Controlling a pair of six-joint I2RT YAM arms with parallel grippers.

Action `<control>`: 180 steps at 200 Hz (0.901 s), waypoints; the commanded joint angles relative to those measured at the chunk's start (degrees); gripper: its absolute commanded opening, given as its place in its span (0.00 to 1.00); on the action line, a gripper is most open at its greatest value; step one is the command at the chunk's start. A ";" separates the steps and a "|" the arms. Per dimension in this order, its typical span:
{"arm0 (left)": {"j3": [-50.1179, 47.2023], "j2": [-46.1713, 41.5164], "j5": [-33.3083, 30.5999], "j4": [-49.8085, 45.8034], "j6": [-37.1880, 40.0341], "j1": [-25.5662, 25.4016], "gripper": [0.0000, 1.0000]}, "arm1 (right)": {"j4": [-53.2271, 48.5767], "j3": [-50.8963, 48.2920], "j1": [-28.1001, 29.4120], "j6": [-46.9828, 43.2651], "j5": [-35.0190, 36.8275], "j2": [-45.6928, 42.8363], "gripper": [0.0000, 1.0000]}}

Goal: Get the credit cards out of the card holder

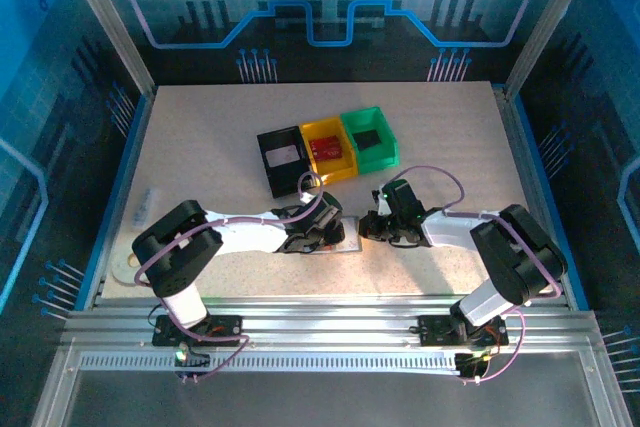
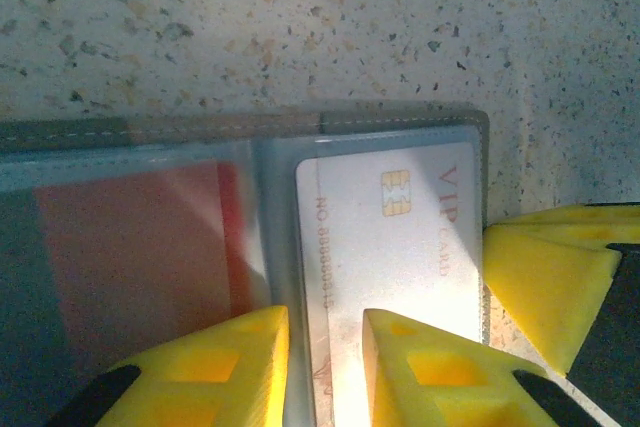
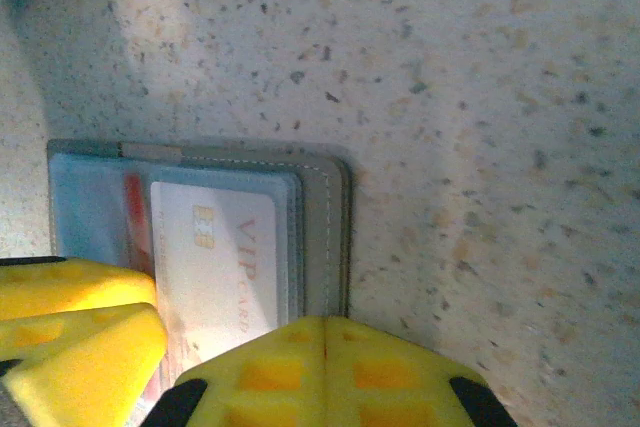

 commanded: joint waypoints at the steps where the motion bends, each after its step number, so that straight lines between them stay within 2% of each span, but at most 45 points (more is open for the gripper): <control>1: 0.17 1.11 0.26 1.78 -0.91 -0.40 0.25 | -4.81 -2.39 1.82 0.46 1.18 4.81 0.00; 133: -2.43 -1.78 -0.59 5.46 -1.80 -0.39 0.21 | -4.02 -2.45 2.61 0.95 1.17 5.72 0.00; 180: -3.91 -4.23 -1.83 6.93 -1.91 -0.38 0.16 | -3.58 -2.61 2.83 1.24 1.18 5.87 0.00</control>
